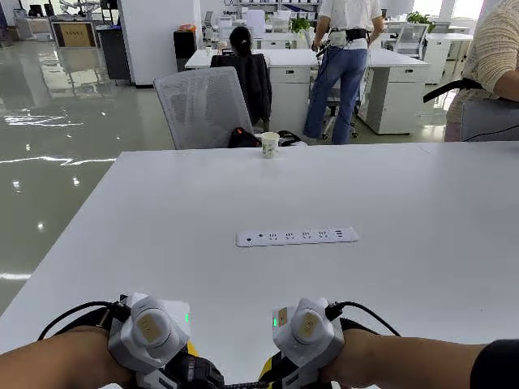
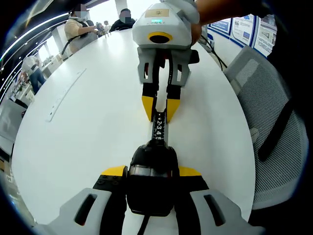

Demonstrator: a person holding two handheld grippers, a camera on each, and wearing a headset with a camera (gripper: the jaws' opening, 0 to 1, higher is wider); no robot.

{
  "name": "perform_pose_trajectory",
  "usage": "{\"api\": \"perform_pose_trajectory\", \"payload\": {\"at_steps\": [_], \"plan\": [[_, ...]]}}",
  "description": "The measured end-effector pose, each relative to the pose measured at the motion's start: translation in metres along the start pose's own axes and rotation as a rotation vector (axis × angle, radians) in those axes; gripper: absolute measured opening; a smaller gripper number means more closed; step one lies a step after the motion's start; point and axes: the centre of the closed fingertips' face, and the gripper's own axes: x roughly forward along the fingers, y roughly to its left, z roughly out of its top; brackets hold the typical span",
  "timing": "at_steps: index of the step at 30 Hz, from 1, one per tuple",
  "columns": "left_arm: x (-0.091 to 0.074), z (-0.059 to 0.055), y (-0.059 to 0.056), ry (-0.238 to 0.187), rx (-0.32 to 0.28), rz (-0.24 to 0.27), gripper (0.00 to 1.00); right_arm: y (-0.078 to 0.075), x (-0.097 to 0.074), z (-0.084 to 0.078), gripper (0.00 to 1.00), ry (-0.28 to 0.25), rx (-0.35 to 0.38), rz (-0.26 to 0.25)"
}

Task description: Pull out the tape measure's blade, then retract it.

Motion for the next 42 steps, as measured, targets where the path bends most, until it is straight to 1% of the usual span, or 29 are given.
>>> {"api": "perform_pose_trajectory", "payload": {"at_steps": [14,19,32,42], "plan": [[0.000,0.000,-0.001,-0.001,-0.001,0.001,0.32,-0.001,-0.005,-0.008,0.10,0.015,-0.001,-0.004],[0.000,0.000,-0.001,-0.003,-0.002,0.002,0.32,-0.002,-0.011,-0.012,0.10,0.016,-0.003,-0.006],[0.000,-0.001,-0.001,-0.003,-0.001,0.001,0.32,-0.002,-0.012,-0.017,0.10,0.023,0.014,-0.009],[0.000,0.000,0.000,-0.003,-0.002,0.002,0.32,-0.002,-0.014,-0.021,0.10,0.028,0.018,-0.011]]}}
